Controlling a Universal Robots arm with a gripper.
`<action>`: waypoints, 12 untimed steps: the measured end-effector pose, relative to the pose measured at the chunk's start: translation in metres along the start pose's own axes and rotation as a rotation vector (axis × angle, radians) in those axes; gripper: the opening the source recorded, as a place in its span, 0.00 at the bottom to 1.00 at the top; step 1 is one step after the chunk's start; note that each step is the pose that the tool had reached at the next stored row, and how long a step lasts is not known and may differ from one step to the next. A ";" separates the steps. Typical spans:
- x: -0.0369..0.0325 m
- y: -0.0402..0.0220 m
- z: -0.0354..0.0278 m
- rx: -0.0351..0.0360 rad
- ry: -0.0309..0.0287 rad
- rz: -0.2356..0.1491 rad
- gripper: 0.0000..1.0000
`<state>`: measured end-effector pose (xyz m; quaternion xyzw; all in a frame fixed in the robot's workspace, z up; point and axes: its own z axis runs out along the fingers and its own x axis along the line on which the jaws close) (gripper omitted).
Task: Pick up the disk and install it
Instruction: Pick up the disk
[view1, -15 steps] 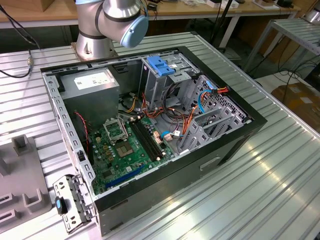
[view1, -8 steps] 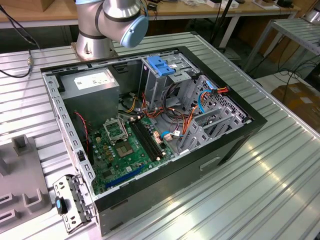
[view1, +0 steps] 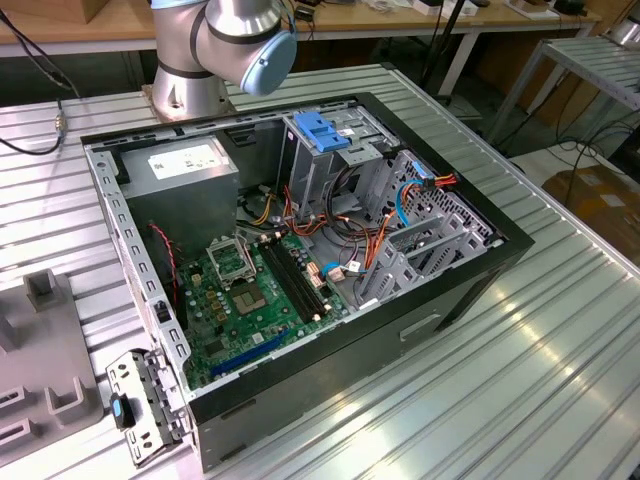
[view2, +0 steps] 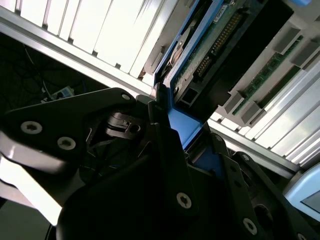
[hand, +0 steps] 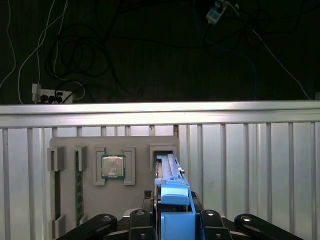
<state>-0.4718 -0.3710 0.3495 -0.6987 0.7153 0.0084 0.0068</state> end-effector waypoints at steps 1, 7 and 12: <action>0.0000 0.0000 -0.0002 0.0000 0.0000 0.000 0.37; 0.0000 0.0000 -0.0014 0.0001 0.0000 0.000 0.37; -0.0001 0.0000 -0.0028 0.0000 0.0000 0.000 0.37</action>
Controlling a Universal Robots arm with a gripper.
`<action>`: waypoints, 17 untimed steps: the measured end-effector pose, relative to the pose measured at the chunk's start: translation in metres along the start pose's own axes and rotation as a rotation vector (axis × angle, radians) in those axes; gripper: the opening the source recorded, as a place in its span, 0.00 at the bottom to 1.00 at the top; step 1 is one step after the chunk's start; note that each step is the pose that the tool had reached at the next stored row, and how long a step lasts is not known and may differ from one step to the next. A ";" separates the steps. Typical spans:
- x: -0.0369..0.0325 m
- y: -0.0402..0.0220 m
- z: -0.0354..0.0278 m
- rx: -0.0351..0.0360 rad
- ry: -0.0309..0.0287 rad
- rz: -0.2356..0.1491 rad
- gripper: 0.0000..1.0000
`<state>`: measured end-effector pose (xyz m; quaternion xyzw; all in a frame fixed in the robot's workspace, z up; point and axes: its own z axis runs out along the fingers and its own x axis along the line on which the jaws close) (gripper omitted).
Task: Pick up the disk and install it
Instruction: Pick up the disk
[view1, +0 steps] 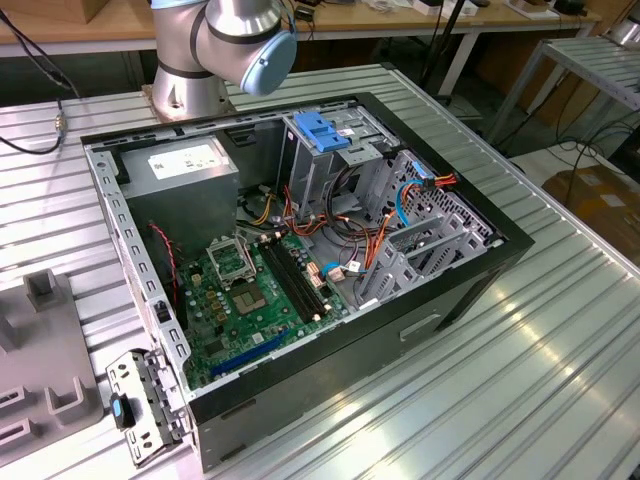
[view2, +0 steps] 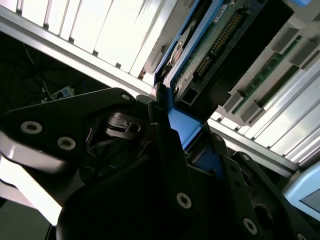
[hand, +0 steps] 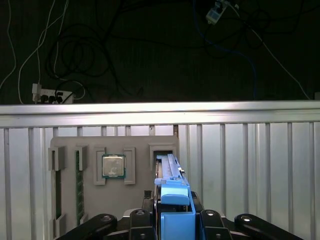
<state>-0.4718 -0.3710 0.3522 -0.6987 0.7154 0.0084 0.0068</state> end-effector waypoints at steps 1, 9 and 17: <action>0.0000 0.0000 -0.0003 0.0000 0.0000 0.000 0.37; 0.0002 0.0000 -0.0022 0.0000 0.0000 0.000 0.37; 0.0002 -0.0002 -0.0055 -0.0001 0.0000 0.000 0.37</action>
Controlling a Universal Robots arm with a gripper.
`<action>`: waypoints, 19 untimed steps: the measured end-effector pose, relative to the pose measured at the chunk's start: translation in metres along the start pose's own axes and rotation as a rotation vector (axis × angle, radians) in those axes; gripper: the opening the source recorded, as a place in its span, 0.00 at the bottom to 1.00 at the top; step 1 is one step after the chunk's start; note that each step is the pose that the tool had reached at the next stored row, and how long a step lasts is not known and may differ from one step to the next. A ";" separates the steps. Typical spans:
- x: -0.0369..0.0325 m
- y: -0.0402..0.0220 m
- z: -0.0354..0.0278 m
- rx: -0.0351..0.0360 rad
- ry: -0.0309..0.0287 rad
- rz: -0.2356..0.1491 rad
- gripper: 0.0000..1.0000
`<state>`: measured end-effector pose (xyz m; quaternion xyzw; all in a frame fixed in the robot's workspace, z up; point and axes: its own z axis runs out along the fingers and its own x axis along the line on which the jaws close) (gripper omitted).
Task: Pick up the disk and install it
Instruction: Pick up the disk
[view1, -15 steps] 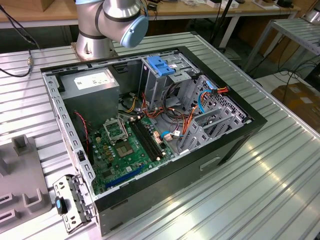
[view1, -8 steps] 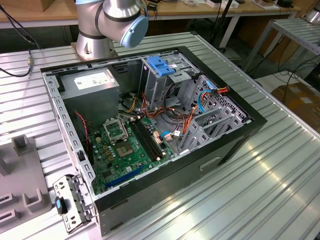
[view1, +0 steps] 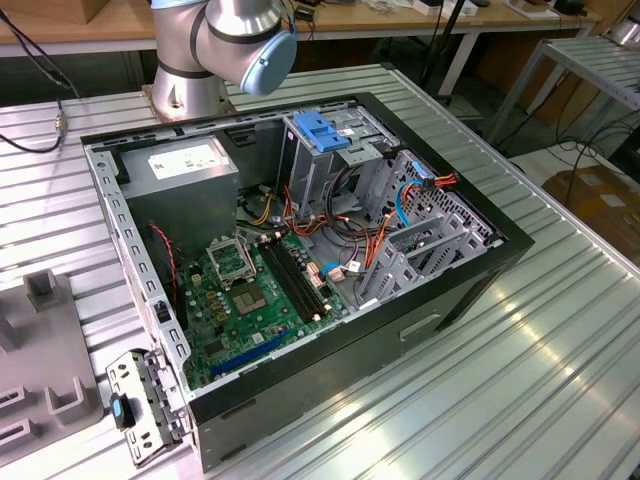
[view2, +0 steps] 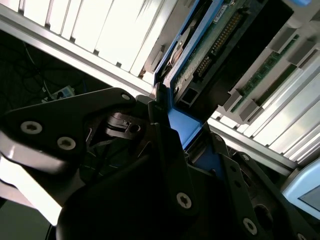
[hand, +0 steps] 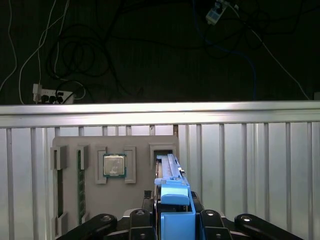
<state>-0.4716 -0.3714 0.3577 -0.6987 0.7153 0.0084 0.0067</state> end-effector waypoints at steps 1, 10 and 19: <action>0.0000 -0.0001 -0.0006 0.0000 0.0000 0.000 0.37; 0.0000 -0.0002 -0.0055 0.0002 -0.0001 0.000 0.37; -0.0001 -0.0002 -0.0131 0.0001 -0.0001 0.000 0.37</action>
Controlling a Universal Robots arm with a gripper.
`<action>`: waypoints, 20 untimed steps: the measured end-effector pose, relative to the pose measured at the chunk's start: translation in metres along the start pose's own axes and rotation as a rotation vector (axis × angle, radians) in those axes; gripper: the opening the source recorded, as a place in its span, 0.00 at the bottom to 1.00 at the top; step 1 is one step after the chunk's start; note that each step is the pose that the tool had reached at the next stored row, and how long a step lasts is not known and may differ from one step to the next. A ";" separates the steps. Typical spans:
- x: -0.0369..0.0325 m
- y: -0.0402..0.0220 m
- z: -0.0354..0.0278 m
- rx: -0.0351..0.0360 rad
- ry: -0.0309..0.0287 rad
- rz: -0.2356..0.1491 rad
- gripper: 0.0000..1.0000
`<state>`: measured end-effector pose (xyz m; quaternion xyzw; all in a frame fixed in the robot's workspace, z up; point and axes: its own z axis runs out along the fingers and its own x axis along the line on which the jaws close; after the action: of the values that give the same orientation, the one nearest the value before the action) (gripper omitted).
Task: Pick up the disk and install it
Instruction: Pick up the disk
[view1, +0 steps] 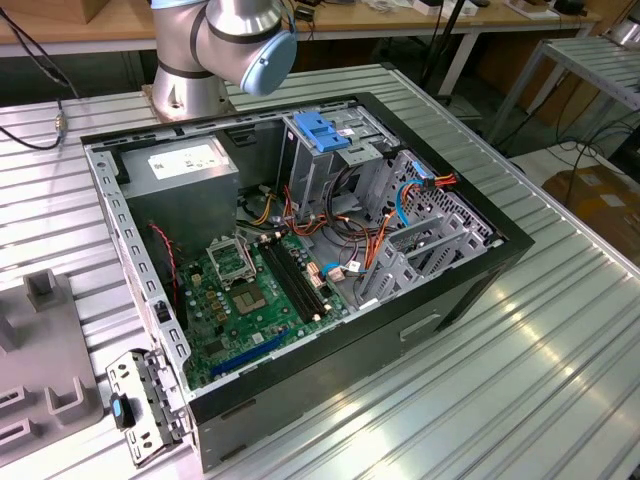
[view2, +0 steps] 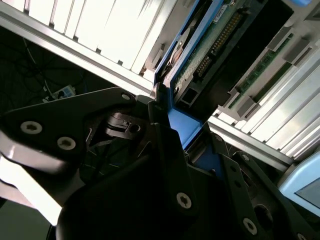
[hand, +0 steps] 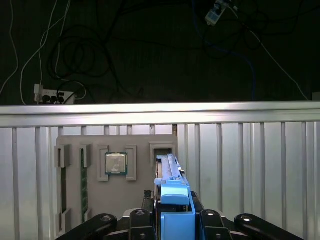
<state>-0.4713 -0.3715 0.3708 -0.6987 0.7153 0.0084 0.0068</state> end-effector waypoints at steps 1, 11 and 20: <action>0.0000 0.0000 -0.0004 0.0000 0.0000 0.000 0.37; -0.0001 0.0000 -0.0058 -0.0001 0.0000 0.000 0.37; -0.0002 -0.0001 -0.0106 0.0000 0.0000 0.000 0.37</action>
<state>-0.4712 -0.3715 0.3814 -0.6987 0.7153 0.0084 0.0068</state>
